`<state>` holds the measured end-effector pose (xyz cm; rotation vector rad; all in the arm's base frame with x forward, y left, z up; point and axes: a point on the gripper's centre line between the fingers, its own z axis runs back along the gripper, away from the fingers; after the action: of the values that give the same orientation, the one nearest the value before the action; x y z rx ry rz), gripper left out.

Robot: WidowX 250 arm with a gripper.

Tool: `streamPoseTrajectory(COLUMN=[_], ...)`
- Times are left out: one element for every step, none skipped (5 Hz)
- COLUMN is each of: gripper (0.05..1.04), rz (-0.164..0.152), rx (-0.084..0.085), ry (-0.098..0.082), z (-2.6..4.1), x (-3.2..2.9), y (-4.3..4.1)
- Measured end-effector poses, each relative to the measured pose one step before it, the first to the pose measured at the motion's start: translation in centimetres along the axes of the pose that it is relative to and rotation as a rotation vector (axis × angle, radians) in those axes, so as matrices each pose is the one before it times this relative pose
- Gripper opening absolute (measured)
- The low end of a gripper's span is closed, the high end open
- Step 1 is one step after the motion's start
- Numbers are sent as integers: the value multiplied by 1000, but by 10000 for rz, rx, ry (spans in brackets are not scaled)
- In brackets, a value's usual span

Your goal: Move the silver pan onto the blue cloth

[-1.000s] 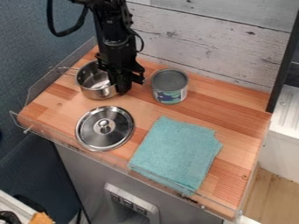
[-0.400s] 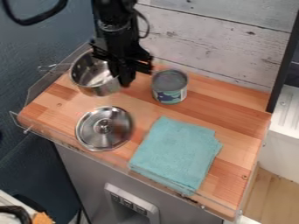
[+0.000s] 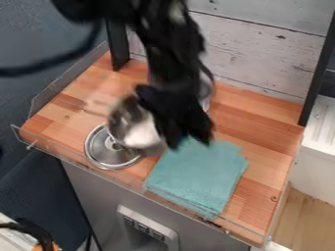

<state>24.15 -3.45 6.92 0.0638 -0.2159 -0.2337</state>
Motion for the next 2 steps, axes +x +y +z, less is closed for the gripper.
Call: streamPoseTrajectory(gripper=[83,83], rz=[-861,-477], rx=[50,-91], ry=[219,395], z=[-1714,-1999], x=[-316,-208], y=[-2157,-908])
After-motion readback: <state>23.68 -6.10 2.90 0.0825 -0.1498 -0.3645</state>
